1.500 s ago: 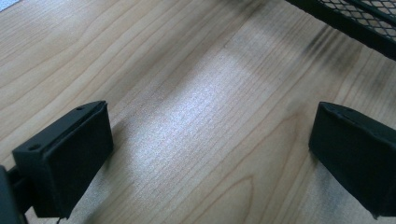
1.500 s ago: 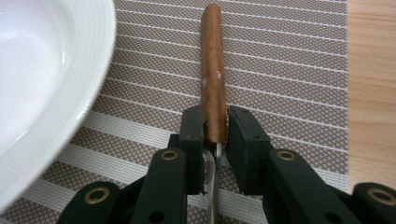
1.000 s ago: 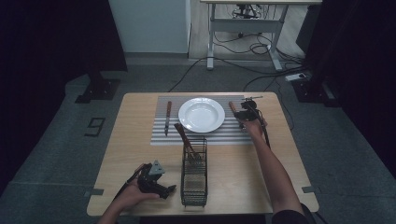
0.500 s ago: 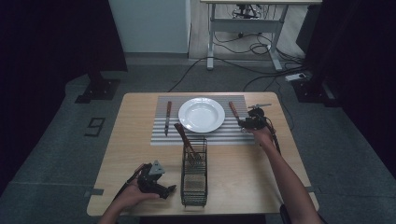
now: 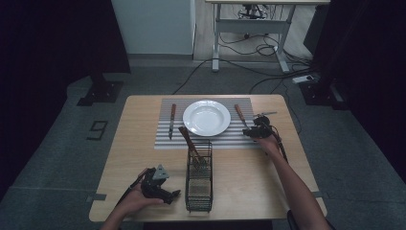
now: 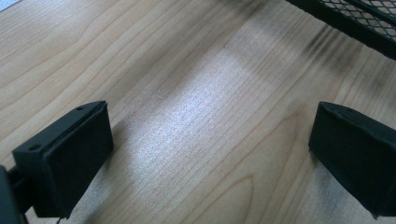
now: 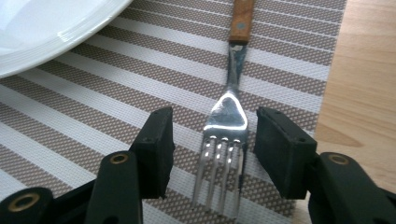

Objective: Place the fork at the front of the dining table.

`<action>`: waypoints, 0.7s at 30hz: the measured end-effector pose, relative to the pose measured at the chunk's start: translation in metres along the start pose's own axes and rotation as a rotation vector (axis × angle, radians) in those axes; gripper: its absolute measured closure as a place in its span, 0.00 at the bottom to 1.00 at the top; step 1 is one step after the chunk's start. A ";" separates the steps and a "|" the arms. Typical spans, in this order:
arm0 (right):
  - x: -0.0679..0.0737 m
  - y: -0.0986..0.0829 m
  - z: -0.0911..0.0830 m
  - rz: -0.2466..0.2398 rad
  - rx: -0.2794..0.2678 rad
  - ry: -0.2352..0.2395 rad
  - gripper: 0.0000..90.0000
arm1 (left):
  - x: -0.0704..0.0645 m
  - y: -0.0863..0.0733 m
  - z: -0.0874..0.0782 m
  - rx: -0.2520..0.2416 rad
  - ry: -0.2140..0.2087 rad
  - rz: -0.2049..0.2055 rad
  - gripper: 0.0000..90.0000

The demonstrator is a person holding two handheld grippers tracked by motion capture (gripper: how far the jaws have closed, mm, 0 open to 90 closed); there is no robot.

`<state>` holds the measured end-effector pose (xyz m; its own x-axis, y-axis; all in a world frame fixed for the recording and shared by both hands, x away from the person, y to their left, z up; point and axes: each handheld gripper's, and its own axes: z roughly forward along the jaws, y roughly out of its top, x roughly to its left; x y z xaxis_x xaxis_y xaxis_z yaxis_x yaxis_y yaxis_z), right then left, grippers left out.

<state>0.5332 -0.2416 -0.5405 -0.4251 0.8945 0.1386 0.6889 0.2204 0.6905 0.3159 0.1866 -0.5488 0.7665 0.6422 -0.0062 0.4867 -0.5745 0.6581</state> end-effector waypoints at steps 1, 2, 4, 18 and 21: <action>0.001 0.000 0.000 0.000 0.002 0.006 0.52 | 0.000 0.000 0.000 0.000 0.001 0.000 0.00; 0.001 -0.001 0.000 0.001 0.001 0.009 0.52 | 0.000 0.000 0.000 0.000 0.001 0.000 0.00; 0.002 -0.001 0.000 0.009 -0.003 0.014 0.52 | 0.000 0.000 0.000 0.000 0.001 0.000 0.00; 0.007 -0.003 -0.001 0.028 -0.010 0.046 0.54 | 0.000 0.000 0.000 0.000 0.001 0.000 0.00; 0.009 -0.003 0.000 0.019 -0.008 0.035 0.54 | 0.000 0.000 0.000 0.000 0.001 0.000 0.00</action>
<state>0.5270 -0.2342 -0.5412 -0.4328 0.8841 0.1762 0.6922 0.2007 0.6932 0.3158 0.1865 -0.5488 0.7662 0.6426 -0.0056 0.4867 -0.5746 0.6580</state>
